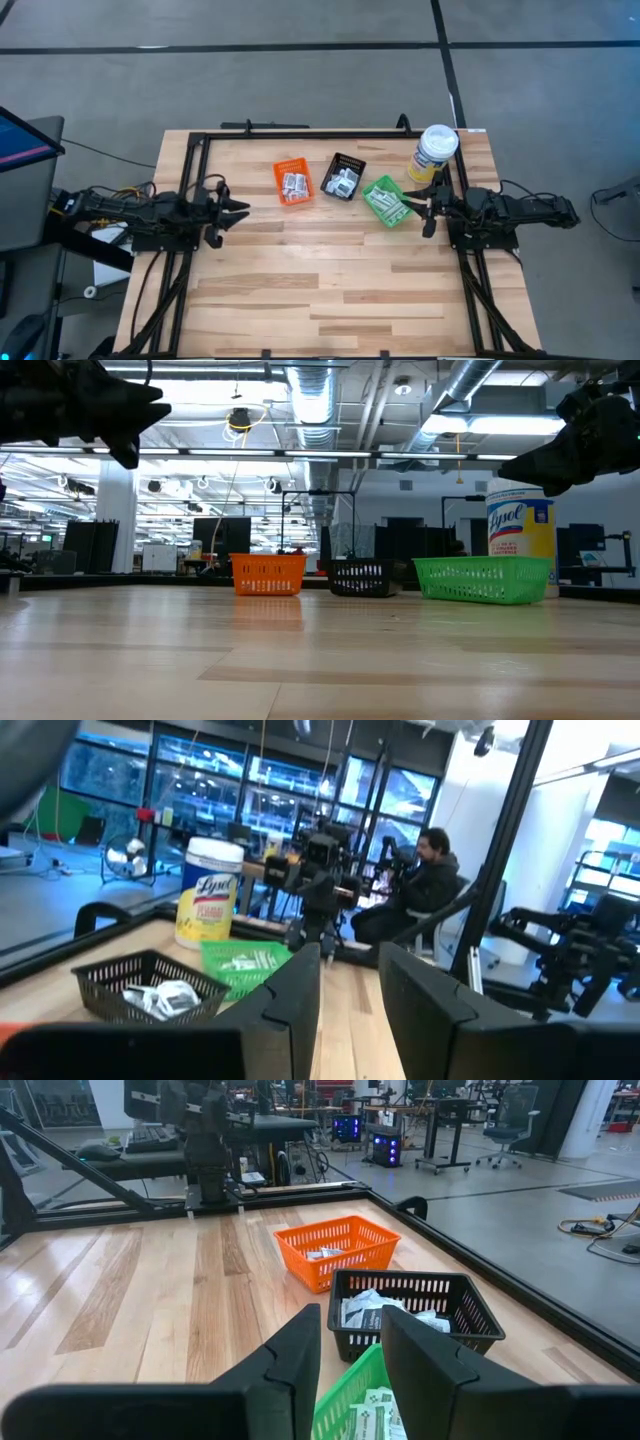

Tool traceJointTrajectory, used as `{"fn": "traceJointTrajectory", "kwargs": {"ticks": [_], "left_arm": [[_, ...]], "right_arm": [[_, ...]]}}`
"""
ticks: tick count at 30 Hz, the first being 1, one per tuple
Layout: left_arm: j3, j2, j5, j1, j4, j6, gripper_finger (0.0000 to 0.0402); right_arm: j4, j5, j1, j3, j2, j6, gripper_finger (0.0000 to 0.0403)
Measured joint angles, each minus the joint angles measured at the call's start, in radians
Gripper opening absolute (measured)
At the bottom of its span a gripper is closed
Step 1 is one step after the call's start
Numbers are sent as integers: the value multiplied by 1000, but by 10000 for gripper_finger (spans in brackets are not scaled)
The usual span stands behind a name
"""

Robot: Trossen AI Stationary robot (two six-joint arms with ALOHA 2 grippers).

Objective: Pick & Place First Aid Supplies
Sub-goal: Return to Home Position

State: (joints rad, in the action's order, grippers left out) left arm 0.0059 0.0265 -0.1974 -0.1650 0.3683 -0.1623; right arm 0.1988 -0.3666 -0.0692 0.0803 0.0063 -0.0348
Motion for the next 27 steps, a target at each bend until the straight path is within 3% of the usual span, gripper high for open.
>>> {"fn": "traceJointTrajectory", "kwargs": {"ticks": [27], "left_arm": [[0, -26, 0, 0, 7, 0, 106]], "right_arm": [[0, 0, 0, 0, 0, 0, 102]]}}
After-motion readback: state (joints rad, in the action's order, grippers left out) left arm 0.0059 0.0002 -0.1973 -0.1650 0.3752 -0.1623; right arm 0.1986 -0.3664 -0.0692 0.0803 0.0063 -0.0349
